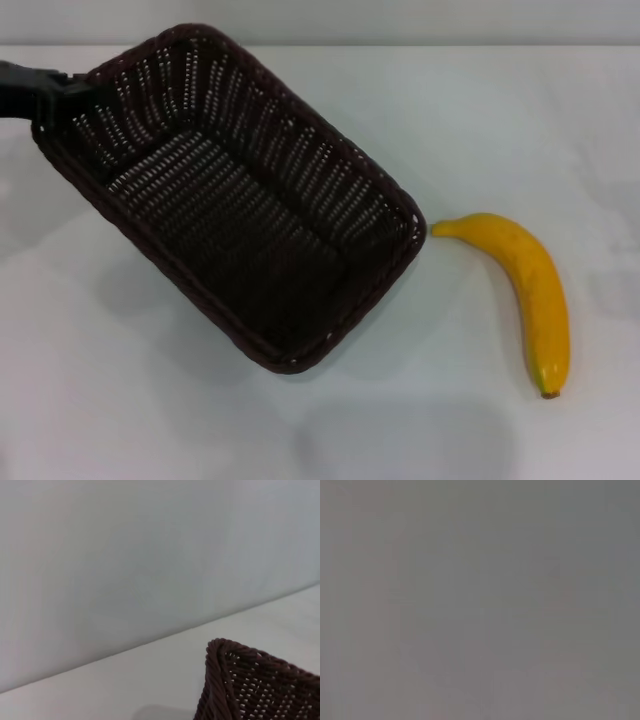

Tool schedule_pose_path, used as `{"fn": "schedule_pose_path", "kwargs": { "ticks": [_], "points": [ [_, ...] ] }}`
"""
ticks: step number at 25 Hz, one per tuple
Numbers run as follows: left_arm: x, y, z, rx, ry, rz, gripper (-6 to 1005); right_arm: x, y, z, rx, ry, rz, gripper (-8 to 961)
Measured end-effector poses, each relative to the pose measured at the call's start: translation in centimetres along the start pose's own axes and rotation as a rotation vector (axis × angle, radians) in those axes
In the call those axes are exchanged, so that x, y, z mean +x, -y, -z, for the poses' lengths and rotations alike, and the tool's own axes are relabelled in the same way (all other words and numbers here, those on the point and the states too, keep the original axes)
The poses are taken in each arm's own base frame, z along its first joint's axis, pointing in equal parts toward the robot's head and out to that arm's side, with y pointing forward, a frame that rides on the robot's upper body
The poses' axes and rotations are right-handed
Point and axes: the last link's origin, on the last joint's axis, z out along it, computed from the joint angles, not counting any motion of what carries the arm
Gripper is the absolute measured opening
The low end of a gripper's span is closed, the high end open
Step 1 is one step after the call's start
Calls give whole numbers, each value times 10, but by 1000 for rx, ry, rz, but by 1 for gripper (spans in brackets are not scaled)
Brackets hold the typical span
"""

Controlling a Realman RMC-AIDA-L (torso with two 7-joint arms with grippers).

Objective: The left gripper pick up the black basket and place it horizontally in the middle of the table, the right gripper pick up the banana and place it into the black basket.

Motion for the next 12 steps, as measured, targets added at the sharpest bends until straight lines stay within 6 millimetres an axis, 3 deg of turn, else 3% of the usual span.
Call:
{"fn": "schedule_pose_path", "kwargs": {
  "ticks": [12],
  "points": [
    [-3,-22,11,-27,-143,322,189,-10,11,2,-5,6,51,842]
  ]
}}
